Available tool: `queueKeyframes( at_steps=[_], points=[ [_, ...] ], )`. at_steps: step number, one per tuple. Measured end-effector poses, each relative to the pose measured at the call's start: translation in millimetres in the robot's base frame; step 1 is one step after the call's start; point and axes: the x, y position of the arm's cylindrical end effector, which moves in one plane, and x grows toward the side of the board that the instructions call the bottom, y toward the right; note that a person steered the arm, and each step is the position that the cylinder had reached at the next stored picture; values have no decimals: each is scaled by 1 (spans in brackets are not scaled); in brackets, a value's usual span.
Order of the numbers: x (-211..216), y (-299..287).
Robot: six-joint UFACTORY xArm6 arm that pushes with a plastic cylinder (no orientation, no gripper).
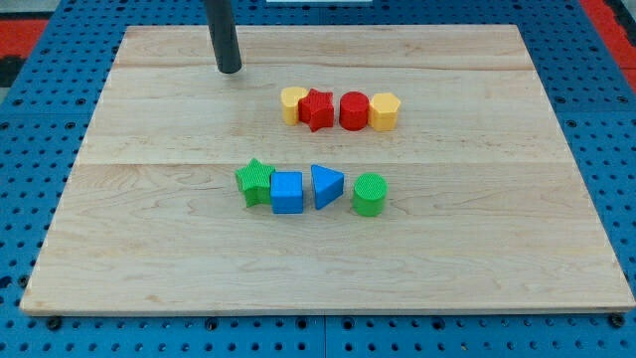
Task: Move the red star slightly up
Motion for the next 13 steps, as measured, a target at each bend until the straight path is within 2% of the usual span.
queueKeyframes(
  at_steps=[2, 3, 4, 5, 7, 8, 10, 13],
  points=[
    [0, 1],
    [40, 1],
    [98, 1],
    [98, 1],
    [144, 66],
    [144, 117],
    [141, 127],
    [93, 127]
  ],
)
